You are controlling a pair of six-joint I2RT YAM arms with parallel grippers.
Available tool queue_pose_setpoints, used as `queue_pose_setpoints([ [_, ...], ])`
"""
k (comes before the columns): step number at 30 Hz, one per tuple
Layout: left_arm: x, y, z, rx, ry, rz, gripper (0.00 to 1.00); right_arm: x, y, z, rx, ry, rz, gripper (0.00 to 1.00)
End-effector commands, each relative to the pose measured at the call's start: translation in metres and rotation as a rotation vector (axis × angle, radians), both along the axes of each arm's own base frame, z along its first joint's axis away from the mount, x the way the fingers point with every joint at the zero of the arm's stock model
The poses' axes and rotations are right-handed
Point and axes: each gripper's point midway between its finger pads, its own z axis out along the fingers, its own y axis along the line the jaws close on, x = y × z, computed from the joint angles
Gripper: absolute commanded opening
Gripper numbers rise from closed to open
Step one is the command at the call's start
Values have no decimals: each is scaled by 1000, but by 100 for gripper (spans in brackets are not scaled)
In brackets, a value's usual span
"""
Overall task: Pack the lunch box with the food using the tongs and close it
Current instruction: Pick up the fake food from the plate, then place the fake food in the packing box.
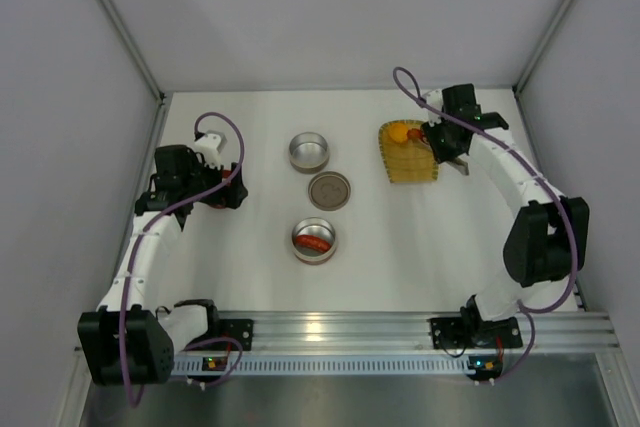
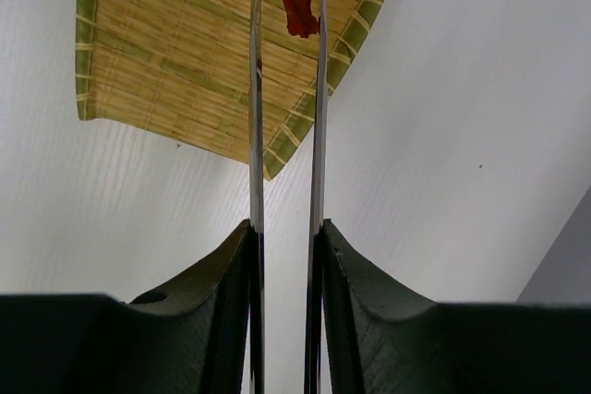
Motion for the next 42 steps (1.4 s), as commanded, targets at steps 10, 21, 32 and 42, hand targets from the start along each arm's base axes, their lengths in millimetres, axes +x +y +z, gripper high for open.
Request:
queue_pose_setpoints([
  [10, 3, 0, 20, 6, -56, -20, 99, -46, 50, 80, 245, -72, 295, 0],
  [21, 2, -7, 18, -23, -39, -44, 98, -129, 134, 96, 363, 43, 641, 0],
  [32, 1, -5, 14, -16, -30, -42, 98, -164, 172, 74, 327, 134, 774, 0],
  [42, 2, -6, 11, -18, -29, -45, 98, -173, 185, 68, 316, 154, 807, 1],
])
